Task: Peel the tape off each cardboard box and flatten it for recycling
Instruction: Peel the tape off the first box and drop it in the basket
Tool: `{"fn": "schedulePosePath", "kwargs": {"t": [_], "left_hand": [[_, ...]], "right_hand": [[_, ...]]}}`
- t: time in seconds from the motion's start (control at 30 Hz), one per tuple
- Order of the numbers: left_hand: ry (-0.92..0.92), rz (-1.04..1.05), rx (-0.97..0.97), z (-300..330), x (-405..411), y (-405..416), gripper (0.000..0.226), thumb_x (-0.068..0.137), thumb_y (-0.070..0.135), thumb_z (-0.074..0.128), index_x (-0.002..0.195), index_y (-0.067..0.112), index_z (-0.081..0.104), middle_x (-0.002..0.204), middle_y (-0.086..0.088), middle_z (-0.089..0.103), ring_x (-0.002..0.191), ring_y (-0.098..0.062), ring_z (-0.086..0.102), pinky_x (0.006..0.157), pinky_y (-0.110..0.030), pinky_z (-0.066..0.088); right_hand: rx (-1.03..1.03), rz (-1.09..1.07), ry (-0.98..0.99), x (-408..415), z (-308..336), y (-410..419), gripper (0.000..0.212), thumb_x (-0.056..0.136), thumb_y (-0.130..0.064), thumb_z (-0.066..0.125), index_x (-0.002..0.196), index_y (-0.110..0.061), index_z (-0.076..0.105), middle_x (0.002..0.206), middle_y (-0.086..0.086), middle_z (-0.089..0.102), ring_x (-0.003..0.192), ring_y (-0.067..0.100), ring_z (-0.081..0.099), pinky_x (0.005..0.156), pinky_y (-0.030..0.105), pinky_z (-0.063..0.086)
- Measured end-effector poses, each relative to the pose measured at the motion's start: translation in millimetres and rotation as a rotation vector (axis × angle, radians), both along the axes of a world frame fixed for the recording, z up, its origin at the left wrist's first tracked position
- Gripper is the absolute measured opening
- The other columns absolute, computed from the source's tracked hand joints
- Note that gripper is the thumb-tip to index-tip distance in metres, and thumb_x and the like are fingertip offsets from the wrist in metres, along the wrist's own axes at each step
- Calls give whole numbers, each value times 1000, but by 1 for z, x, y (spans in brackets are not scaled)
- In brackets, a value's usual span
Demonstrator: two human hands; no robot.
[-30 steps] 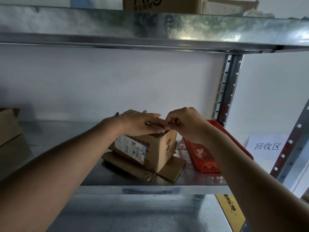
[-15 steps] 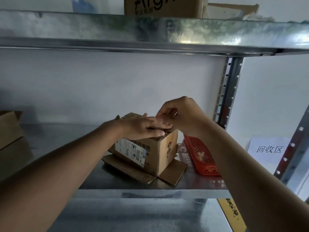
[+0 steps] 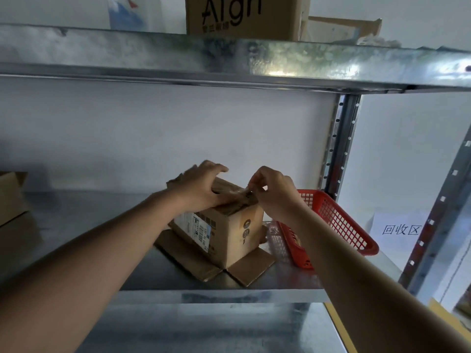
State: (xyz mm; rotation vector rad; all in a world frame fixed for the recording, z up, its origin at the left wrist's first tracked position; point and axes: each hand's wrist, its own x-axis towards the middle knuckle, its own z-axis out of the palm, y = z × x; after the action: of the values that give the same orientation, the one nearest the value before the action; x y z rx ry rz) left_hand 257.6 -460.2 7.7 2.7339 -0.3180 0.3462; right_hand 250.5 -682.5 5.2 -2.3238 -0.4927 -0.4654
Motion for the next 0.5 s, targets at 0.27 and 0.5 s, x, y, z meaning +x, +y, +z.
{"fn": "schedulePosePath", "kwargs": {"t": [0.27,0.5], "left_hand": [[371,265,39,30,-18,14,87,78,79,53,141,20,56,152,-9,30,129,-34,47,111,-48,42],[266,226,196,15,-44,19,87,86,92,30,156,41,35,159,-2,35,142,-33,40,117,-54,26]], "right_hand": [[343,61,178,-9,1,40,6,100,-12,61,96,-14,66,84,8,76,60,27,75,60,44,65],[849,98,376,-4,1,63,4,109,-14,46,107,-12,48,76,15,76,67,31,77,64,42,65]]}}
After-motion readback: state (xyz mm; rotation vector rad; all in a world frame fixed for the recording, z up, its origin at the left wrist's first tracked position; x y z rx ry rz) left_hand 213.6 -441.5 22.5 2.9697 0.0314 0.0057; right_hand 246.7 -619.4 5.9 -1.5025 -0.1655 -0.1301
